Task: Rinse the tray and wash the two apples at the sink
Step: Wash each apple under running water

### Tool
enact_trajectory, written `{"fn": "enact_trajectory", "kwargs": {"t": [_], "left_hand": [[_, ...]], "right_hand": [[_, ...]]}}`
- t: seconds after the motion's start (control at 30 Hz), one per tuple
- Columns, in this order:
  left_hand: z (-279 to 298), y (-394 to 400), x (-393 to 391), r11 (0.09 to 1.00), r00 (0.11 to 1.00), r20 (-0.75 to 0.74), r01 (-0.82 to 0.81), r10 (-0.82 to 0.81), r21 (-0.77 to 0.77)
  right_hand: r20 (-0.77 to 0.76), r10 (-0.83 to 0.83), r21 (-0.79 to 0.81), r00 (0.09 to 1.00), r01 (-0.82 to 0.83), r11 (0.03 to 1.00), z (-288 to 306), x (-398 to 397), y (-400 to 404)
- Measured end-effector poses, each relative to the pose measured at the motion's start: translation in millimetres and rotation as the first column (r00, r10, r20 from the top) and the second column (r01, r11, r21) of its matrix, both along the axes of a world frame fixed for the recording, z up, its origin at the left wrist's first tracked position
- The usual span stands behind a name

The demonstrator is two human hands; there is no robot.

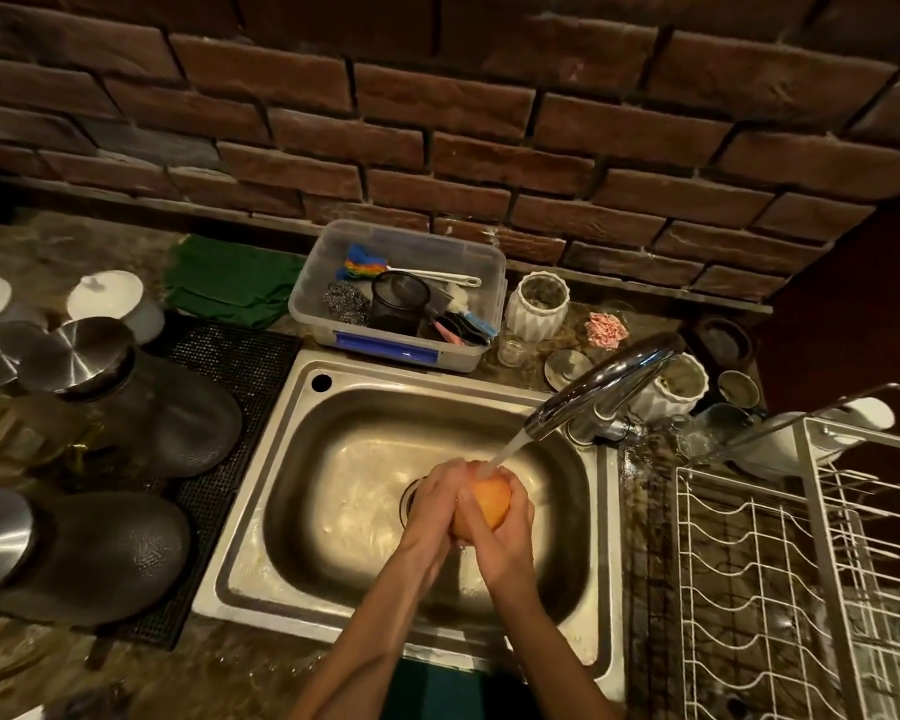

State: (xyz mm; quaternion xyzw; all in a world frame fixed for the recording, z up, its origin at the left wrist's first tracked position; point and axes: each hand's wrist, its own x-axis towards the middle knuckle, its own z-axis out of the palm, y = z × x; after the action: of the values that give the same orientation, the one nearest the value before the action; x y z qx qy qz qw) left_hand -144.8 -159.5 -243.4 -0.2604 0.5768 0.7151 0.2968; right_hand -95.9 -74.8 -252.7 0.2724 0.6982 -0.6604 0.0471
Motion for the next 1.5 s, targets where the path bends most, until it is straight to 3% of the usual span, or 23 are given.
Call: {"fn": "enact_trajectory", "kwargs": {"t": [0.13,0.23,0.37,0.43,0.5,0.57,0.73,0.87,0.93,1.0,1.17,1.27,1.4,1.5], "left_hand": [[-3,0,-1,0.996,0.994,-0.098,0.041,-0.048,-0.077],[-6,-6,1,0.993,0.989,-0.139,0.045,-0.059,-0.105],[-7,-18,2,0.968,0.95,-0.221,0.183,-0.22,-0.173],[-7,-21,5,0.955,0.933,-0.239,0.228,-0.271,-0.19],[-8,-20,8,0.962,0.94,-0.235,0.208,-0.247,-0.178],[-12,-17,9,0.975,0.959,-0.219,0.145,-0.181,-0.171],[-16,-6,14,0.991,0.988,-0.153,-0.031,0.01,-0.133],[-12,-2,15,0.986,0.986,0.065,-0.15,0.155,-0.077],[-9,-5,15,0.99,0.961,0.244,-0.142,0.132,0.025],[-7,-8,14,0.986,0.946,0.311,-0.131,0.095,0.099],[-4,2,9,0.988,0.987,0.076,-0.139,0.144,-0.068],[0,5,9,0.971,0.992,-0.116,-0.067,0.041,-0.23],[0,4,10,0.944,0.957,-0.28,-0.018,-0.079,-0.329],[-4,1,15,0.936,0.94,-0.323,-0.008,-0.114,-0.352]], "right_hand": [[0.058,-0.238,-0.206,0.97,0.245,0.947,-1,-17,-13],[0.183,-0.292,-0.328,0.939,0.339,0.882,-2,-22,-13],[0.462,-0.052,-0.348,0.885,0.235,0.908,-5,-29,5],[0.514,0.086,-0.437,0.854,0.174,0.882,-3,-33,13],[0.507,0.139,-0.458,0.851,0.13,0.879,-2,-35,14],[0.474,0.106,-0.375,0.874,0.092,0.923,-4,-32,11],[0.239,0.033,-0.2,0.97,0.016,0.98,-7,-12,3],[0.074,0.111,-0.081,0.991,-0.105,0.991,-4,2,1],[0.018,0.162,0.014,0.987,-0.163,0.987,-1,8,3],[-0.027,0.194,0.057,0.981,-0.192,0.98,-2,11,5],[0.011,0.002,0.036,1.0,-0.003,0.999,9,-2,-4],[0.059,-0.121,-0.041,0.991,0.124,0.991,11,-11,-7],[0.272,-0.132,-0.146,0.953,0.176,0.973,8,-23,-2],[0.463,-0.078,-0.345,0.883,0.261,0.902,11,-33,6]]}}
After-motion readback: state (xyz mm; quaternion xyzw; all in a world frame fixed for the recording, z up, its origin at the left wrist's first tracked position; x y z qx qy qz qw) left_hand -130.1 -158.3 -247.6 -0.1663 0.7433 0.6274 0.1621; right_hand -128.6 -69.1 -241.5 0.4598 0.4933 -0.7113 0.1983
